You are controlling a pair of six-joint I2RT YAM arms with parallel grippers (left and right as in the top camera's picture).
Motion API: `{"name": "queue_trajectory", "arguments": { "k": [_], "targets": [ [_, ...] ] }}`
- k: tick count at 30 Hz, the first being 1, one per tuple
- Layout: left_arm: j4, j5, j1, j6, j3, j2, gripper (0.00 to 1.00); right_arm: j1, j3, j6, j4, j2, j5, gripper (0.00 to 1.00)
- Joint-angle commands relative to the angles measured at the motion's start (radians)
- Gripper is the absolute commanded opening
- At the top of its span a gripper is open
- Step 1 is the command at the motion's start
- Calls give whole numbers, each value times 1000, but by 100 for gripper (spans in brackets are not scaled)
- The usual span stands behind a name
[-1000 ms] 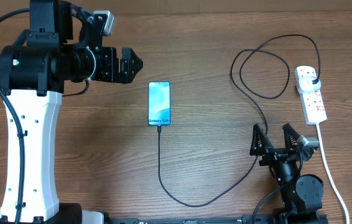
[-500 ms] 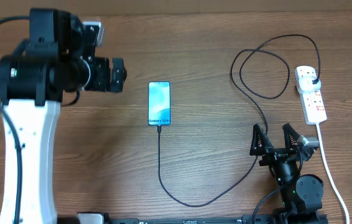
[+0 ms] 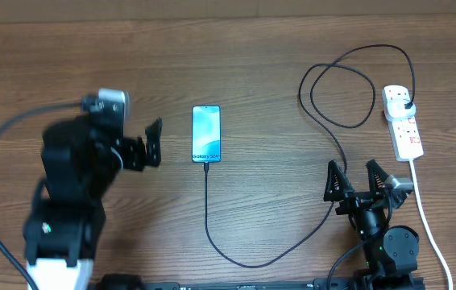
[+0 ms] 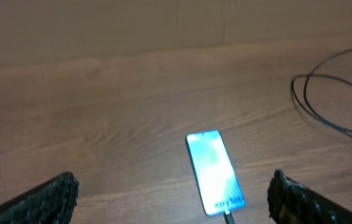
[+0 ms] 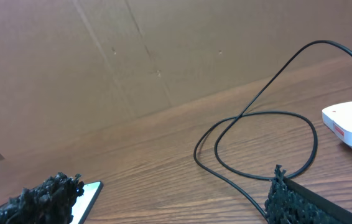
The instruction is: Plug charger to phone and switch on socket
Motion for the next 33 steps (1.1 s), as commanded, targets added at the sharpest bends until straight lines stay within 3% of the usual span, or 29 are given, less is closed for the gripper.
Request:
{"name": "queue_trajectory", "arguments": {
  "k": [1, 6, 15, 24, 33],
  "targets": [
    [97, -10, -2, 55, -152, -112, 100, -6, -11, -8, 6, -8, 1, 100],
    [278, -16, -2, 132, -377, -267, 100, -6, -11, -8, 6, -8, 1, 100],
    [518, -55, -1, 156, -732, -519, 100, -6, -11, -8, 6, -8, 1, 100],
    [553, -113, -1, 227, -900, -695, 100, -6, -11, -8, 6, -8, 1, 100],
    [500, -115, -1, 252, -956, -801, 100, -6, -11, -8, 6, -8, 1, 100]
  ]
}}
